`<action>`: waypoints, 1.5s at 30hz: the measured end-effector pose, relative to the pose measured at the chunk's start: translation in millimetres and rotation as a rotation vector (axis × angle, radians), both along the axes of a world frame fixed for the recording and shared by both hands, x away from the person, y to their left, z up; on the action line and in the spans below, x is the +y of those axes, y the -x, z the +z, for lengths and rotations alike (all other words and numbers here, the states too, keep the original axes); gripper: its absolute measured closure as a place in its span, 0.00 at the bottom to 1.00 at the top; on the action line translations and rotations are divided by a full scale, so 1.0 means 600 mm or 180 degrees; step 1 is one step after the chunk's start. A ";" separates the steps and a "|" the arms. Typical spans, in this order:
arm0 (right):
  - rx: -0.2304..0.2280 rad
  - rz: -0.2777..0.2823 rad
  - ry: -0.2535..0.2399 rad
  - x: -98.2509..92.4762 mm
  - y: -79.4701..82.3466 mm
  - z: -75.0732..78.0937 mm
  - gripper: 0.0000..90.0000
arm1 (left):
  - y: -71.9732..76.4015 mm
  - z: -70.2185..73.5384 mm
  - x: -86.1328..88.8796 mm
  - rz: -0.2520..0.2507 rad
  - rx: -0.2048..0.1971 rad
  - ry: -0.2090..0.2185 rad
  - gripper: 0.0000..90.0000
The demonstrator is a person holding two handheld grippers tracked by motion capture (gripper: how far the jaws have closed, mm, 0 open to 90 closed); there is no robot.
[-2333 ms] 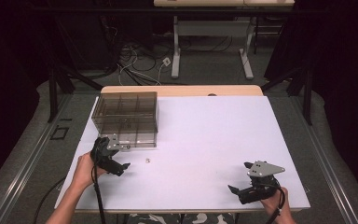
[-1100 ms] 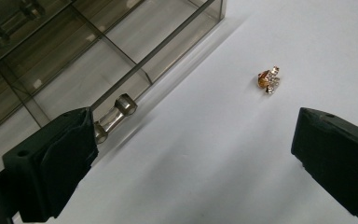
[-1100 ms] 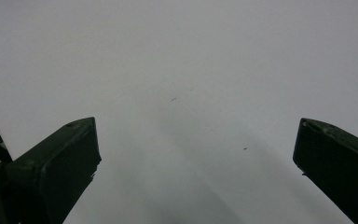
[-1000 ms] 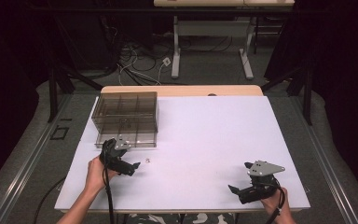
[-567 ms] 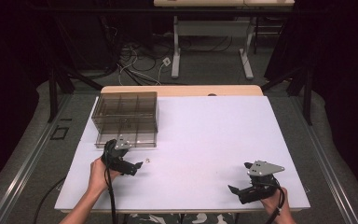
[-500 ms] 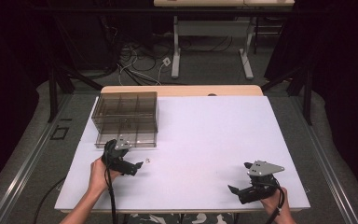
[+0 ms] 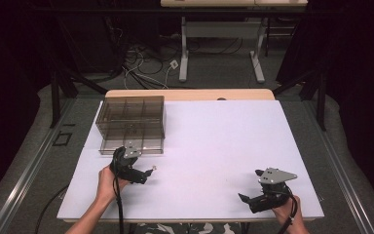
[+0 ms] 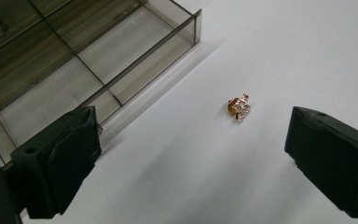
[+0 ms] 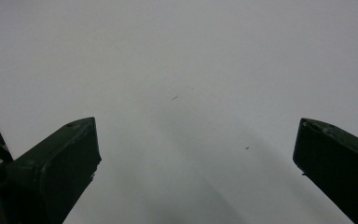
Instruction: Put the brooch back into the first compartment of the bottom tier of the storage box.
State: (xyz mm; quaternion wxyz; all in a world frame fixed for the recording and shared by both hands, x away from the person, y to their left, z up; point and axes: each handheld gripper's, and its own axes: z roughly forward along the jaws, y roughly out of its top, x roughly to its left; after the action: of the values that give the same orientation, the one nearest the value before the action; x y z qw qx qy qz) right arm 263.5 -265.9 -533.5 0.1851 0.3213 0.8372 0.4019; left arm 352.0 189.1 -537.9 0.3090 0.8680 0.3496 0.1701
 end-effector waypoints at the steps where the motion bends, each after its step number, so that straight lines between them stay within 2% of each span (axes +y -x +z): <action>1: 0.0001 -0.0008 0.0000 0.000 0.000 0.000 0.00 | 0.000 0.000 -0.001 0.0015 -0.0006 -0.0004 0.06; 6: 0.0011 -0.0006 0.0007 0.001 0.001 0.001 0.00 | 0.003 0.002 -0.003 0.0036 -0.0039 0.0024 0.16; 12: -0.0012 0.0002 0.0008 0.001 0.000 0.000 0.00 | 0.004 0.003 -0.012 0.0005 -0.0058 0.0055 0.23; 16: -0.0019 0.0018 0.0020 0.002 -0.001 0.000 0.00 | 0.000 -0.005 -0.015 -0.0024 0.0046 0.0167 0.31; 21: -0.0004 -0.0002 0.0011 0.002 0.000 0.000 0.00 | -0.002 -0.009 -0.022 -0.0070 0.0066 0.0177 0.40; 24: -0.0002 -0.0006 0.0009 0.002 0.000 0.000 0.00 | -0.003 -0.010 -0.027 -0.0100 0.0064 0.0172 0.50; 25: -0.0001 -0.0004 0.0008 0.002 0.000 0.000 0.00 | -0.004 -0.012 -0.030 -0.0094 0.0051 0.0212 0.54; 28: -0.0014 0.0009 0.0024 0.003 -0.001 0.000 0.00 | -0.005 -0.015 -0.034 -0.0122 0.0056 0.0230 0.61; 39: -0.0002 0.0010 0.0024 0.002 -0.001 0.000 0.00 | -0.009 -0.029 -0.037 -0.0216 0.0178 0.0203 0.77; 45: -0.0006 -0.0003 0.0015 0.002 -0.001 0.000 0.00 | -0.007 -0.029 -0.041 -0.0286 0.0163 0.0160 0.85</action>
State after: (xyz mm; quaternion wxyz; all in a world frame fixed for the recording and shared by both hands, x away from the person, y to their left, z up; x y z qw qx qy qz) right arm 264.3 -265.0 -533.8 0.1868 0.3208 0.8379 0.4002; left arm 356.3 164.7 -555.5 0.3290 0.8788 0.3223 0.1248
